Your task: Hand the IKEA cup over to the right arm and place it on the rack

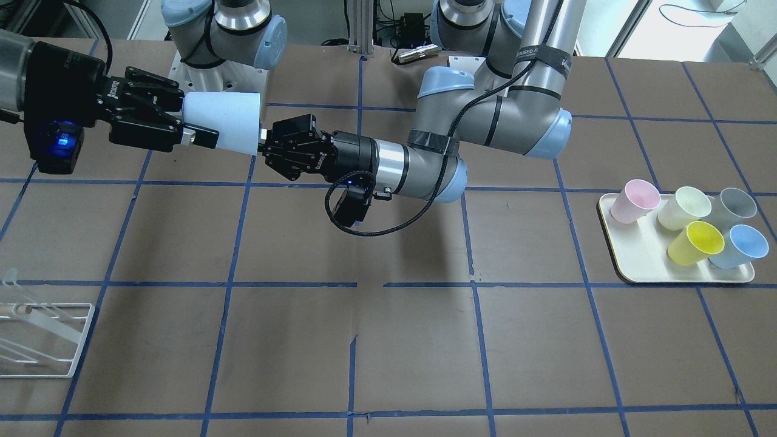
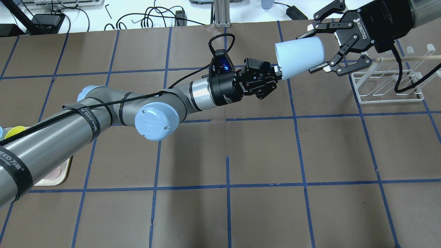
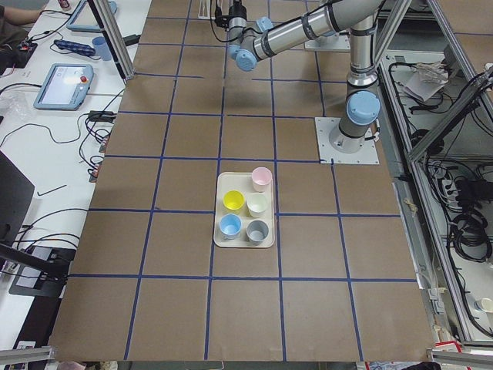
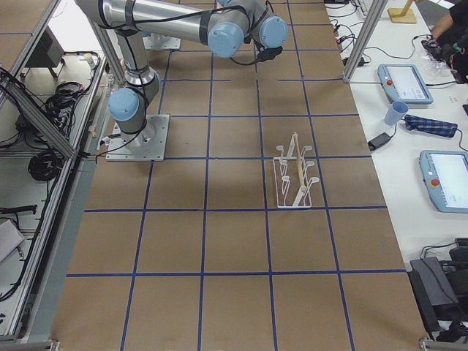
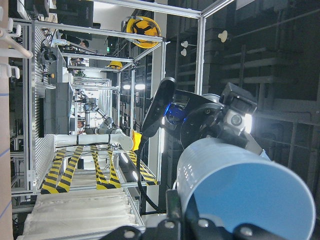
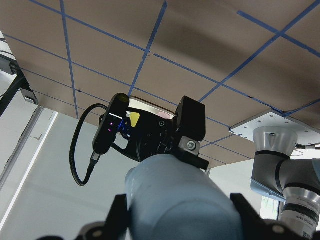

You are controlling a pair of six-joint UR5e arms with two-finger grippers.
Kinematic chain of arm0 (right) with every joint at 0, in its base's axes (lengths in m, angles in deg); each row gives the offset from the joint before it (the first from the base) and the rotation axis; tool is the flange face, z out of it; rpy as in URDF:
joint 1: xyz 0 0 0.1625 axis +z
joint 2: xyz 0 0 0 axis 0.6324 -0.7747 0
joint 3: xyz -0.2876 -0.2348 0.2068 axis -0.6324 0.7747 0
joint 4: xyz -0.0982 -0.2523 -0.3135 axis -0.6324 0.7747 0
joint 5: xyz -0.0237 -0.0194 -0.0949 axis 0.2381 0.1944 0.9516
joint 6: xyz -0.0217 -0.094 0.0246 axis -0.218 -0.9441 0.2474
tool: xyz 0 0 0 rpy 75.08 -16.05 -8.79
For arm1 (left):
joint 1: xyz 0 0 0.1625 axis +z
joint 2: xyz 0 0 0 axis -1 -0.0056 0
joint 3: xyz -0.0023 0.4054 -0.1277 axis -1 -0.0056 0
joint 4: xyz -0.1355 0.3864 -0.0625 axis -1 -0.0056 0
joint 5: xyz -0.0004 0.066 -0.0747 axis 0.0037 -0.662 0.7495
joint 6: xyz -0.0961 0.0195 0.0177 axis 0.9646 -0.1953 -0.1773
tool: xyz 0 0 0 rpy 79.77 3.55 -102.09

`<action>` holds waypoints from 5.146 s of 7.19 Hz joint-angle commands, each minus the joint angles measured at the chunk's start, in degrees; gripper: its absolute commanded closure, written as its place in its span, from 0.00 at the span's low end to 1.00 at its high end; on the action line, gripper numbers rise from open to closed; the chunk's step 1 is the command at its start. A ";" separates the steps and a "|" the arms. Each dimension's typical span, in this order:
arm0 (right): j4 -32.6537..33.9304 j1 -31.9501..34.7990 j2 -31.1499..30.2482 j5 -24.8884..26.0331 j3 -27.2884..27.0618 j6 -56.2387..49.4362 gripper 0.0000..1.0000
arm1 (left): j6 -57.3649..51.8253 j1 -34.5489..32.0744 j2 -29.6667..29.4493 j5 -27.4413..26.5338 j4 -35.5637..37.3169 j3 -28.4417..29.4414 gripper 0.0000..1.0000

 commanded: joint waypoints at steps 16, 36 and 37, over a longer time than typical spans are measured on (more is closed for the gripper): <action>23.79 0.75 -1.74 37.08 2.61 -14.92 0.75 | 19.75 24.67 10.06 -65.54 9.96 3.73 0.18; 58.18 -6.79 10.74 56.45 -4.42 -53.70 0.90 | 35.89 17.73 16.84 -115.22 0.31 23.71 0.00; 58.18 -6.79 10.91 56.45 -4.42 -53.70 0.90 | 35.89 17.73 16.84 -115.13 0.31 23.53 0.00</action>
